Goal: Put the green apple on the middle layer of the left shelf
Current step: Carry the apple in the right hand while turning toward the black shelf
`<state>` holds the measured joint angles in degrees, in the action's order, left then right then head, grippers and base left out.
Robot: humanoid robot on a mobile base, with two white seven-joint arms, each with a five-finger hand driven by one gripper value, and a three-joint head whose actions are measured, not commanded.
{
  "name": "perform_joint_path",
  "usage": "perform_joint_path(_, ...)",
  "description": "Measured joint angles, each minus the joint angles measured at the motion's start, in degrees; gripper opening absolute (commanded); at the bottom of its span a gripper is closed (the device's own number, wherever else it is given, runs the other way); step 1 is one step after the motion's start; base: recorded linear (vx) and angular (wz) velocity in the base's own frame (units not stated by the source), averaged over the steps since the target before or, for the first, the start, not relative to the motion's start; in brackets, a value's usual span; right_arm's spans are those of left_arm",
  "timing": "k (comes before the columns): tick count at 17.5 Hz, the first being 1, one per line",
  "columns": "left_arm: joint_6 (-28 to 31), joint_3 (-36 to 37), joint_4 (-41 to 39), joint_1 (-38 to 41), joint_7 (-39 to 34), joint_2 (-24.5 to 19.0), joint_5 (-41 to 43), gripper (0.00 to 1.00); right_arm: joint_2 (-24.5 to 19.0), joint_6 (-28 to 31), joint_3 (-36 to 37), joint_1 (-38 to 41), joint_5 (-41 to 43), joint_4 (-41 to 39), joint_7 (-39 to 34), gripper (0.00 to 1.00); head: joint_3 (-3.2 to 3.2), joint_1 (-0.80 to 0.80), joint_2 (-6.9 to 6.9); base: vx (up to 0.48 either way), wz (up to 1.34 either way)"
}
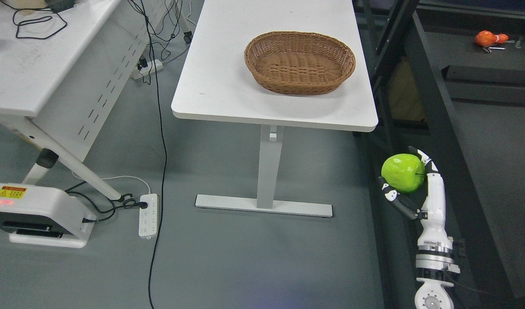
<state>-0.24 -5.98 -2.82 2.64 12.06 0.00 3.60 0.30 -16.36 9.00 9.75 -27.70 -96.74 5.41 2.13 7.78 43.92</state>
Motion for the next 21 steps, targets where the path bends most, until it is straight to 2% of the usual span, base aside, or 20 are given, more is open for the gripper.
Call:
perform_joint_path(8, 0.0, 0.0, 0.0, 0.0, 0.0, 0.0, 0.0, 1.0, -0.2, 0.2, -1.4, 0.5, 0.0, -0.2, 0.2, 0.0, 0.0, 0.0, 0.0, -0.251, 0.03)
perform_joint_path(21, 0.0, 0.0, 0.0, 0.0, 0.0, 0.0, 0.0, 1.0, -0.3, 0.3, -2.4, 0.5, 0.0, -0.2, -0.2, 0.0, 0.0, 0.0, 0.0, -0.208, -0.24)
